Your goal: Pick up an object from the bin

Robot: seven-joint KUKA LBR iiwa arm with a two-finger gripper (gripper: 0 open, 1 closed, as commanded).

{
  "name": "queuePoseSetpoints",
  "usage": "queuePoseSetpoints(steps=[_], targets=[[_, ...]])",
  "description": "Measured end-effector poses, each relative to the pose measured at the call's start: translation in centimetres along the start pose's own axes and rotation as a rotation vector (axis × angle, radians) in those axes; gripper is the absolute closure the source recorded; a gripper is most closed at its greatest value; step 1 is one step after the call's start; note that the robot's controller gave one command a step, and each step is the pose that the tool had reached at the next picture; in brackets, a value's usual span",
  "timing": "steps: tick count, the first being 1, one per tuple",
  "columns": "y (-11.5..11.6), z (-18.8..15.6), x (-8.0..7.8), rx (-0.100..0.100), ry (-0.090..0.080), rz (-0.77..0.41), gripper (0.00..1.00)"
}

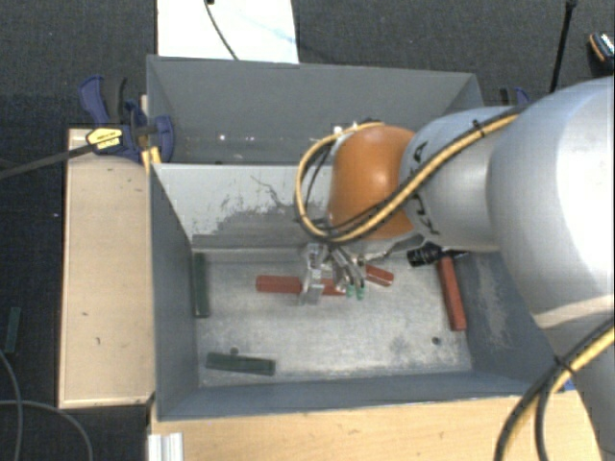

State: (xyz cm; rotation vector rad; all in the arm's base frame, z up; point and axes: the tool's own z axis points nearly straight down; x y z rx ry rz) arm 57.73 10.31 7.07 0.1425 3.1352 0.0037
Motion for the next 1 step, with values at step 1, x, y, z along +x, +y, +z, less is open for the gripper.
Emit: queuePoseSetpoints(steps=[1], targets=[[2.57, -19.55, 2.83, -0.002, -0.007, -0.005, 1.00]])
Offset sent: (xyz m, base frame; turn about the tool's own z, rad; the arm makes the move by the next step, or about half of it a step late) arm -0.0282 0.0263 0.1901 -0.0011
